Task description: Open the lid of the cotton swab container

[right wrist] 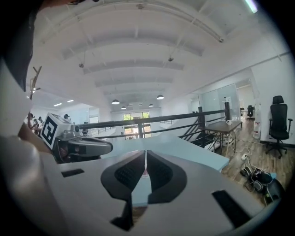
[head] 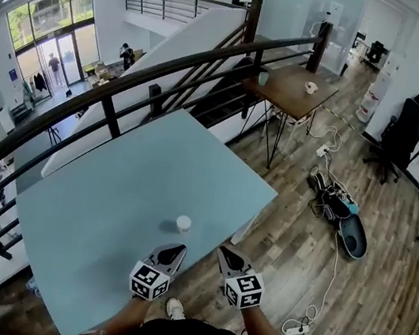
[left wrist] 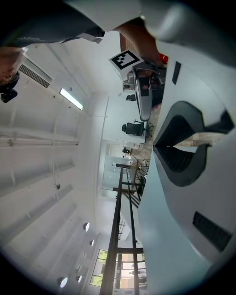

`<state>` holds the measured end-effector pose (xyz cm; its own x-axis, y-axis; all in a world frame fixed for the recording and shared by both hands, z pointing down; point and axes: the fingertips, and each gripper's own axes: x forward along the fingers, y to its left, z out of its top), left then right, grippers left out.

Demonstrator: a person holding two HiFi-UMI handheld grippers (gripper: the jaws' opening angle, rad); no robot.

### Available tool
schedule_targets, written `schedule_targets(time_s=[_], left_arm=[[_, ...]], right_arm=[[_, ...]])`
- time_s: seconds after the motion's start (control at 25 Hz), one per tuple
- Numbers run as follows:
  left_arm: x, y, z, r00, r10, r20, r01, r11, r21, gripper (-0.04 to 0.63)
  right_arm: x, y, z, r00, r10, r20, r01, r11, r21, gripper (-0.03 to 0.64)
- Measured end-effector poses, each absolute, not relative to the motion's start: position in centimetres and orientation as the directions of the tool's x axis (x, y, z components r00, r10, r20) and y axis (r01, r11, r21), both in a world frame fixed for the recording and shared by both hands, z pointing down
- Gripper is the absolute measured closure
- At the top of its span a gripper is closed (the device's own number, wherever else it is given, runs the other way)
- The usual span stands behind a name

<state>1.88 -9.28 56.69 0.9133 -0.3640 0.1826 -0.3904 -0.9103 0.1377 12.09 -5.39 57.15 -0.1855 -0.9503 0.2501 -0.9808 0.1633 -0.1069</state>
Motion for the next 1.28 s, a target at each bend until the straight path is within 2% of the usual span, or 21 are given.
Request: schedule_targets(time_s=[0.24,0.6,0.72,0.84,1.08,1.28], left_arm=[[1.2,-12.9,56.4,0.915,-0.368,0.167,-0.392,-0.908,0.148,0.583],[-0.1,-16.7,56.3,0.910,-0.380,0.164,-0.403,-0.904,0.144,0.583],[-0.1,-17.4,56.8,0.904,-0.393,0.172,-0.417,-0.897,0.146,0.583],[0.1,-18.2,56.9,0.894,-0.415,0.171,-0.440,-0.884,0.155,0.583],[1.2,-18.9,56.9,0.859,-0.483,0.172,-0.509,-0.840,0.186,0.583],[2.2,-19.4,56.5,0.837,-0.523,0.163,-0.546,-0.818,0.183,0.583]], right_arm=[[11.3,-8.7,55.7,-0.189,-0.954,0.231,-0.964,0.135,-0.231,0.592],[10.9,-11.2,56.7,-0.166,-0.950,0.265,-0.972,0.112,-0.209,0.592],[11.5,-12.3,56.8,-0.180,-0.951,0.251,-0.952,0.105,-0.287,0.592],[11.9,-13.8,55.9,-0.222,-0.953,0.204,-0.919,0.134,-0.371,0.592],[12.6,-15.7,55.3,-0.304,-0.929,0.212,-0.927,0.237,-0.290,0.592],[14.0,-16.4,55.1,-0.342,-0.919,0.196,-0.900,0.259,-0.352,0.592]])
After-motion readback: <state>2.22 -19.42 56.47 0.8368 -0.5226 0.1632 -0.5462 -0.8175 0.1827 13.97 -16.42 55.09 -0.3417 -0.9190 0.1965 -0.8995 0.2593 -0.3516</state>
